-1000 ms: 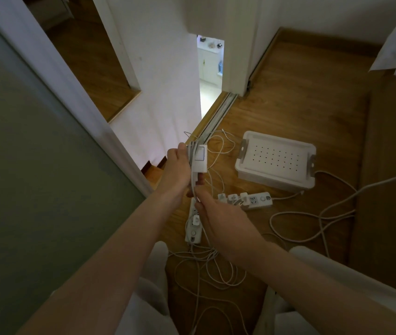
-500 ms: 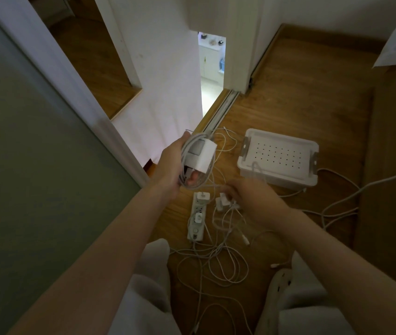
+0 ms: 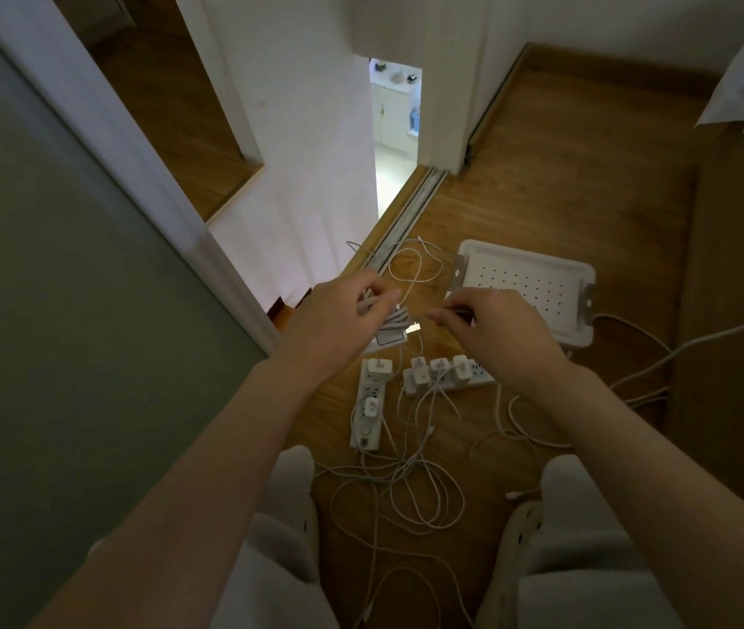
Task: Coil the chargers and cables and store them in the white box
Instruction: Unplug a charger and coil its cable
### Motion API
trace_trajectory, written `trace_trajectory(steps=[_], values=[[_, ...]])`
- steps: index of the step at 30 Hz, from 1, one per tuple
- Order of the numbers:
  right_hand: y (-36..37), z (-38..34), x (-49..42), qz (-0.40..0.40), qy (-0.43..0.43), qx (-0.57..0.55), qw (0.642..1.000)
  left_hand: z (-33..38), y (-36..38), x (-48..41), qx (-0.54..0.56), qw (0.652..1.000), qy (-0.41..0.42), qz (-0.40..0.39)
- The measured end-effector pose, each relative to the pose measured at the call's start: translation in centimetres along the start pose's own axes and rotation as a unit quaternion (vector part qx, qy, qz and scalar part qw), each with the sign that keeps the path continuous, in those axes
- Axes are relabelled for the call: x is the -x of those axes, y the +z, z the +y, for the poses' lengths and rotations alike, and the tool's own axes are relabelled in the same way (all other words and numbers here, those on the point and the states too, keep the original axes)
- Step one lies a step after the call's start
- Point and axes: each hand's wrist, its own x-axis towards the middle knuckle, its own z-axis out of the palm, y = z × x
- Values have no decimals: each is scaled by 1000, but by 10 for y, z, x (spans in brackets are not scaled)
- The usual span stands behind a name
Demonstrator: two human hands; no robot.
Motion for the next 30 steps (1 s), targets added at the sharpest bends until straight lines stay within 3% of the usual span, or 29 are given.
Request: trace_trajectory(steps=[7, 13, 16, 20, 24, 27, 30], values=[[-6, -2, 2, 20, 16, 52, 998, 6, 14, 1, -166, 985, 22, 39], [11, -21, 11, -43, 67, -83, 993, 8, 22, -3, -178, 980, -36, 76], [19, -32, 21, -63, 79, -165, 981, 8, 26, -3, -119, 987, -68, 86], [24, -48, 37, -92, 44, -205, 973, 15, 29, -7, 95, 975, -157, 124], [28, -46, 35, -73, -10, -108, 991, 27, 31, -9, 276, 920, -254, 116], [33, -40, 33, -67, -6, -52, 996, 37, 31, -9, 412, 846, -326, 93], [38, -38, 36, -71, -16, -10, 997, 46, 24, -8, 568, 748, -335, 70]])
